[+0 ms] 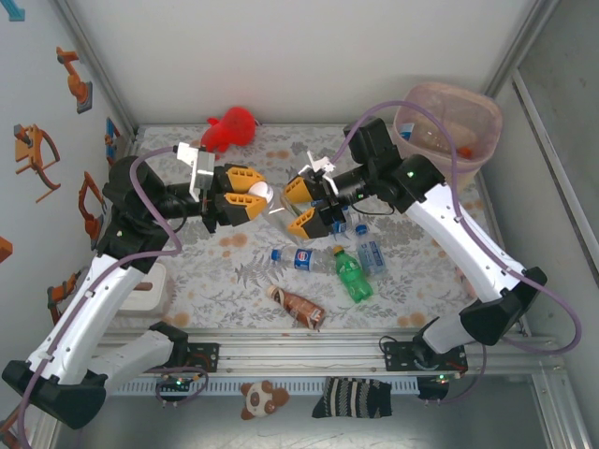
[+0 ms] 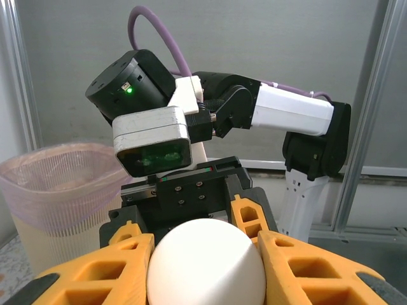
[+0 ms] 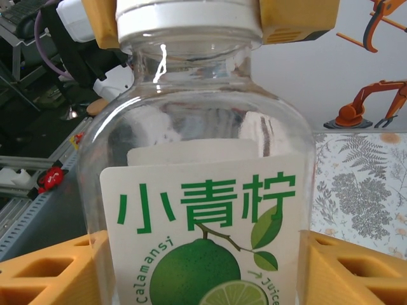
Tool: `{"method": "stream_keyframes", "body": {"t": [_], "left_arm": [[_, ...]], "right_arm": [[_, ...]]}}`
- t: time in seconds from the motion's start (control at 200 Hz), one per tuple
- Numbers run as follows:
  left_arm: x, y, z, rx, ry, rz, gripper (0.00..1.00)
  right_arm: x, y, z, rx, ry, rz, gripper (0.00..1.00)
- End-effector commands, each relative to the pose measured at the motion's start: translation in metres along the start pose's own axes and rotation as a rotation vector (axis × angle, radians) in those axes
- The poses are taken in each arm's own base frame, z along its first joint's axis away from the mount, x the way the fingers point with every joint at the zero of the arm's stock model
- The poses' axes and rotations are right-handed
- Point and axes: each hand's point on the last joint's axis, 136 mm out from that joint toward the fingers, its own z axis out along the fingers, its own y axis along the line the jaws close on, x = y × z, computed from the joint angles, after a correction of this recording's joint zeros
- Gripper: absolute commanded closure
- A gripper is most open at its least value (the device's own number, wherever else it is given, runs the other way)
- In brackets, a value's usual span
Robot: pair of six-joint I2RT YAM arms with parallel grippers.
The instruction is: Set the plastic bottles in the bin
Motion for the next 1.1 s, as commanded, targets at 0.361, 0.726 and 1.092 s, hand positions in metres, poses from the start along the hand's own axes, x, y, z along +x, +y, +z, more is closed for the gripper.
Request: {"method": "stream_keyframes", "body": {"t": [0.361, 0.726, 1.092], "left_arm": [[-0.016, 0.014, -0.023, -0.265, -0.079, 0.147, 0.28], [-0.005, 0.024, -0.028, -0.334, -0.091, 0.128, 0.26], [0.001, 0.033, -0.027, -0.35, -0.107, 0.092, 0.26]], "right_arm": [[-0.026, -0.022, -0.054, 0.25, -0.036, 0.013, 0.37], [-0.049, -0.116, -0.197, 0.904, -0.24, 0.292, 0.4], [0.02, -0.192, -0.367, 1.367, -0.671, 0.907, 0.47]]}}
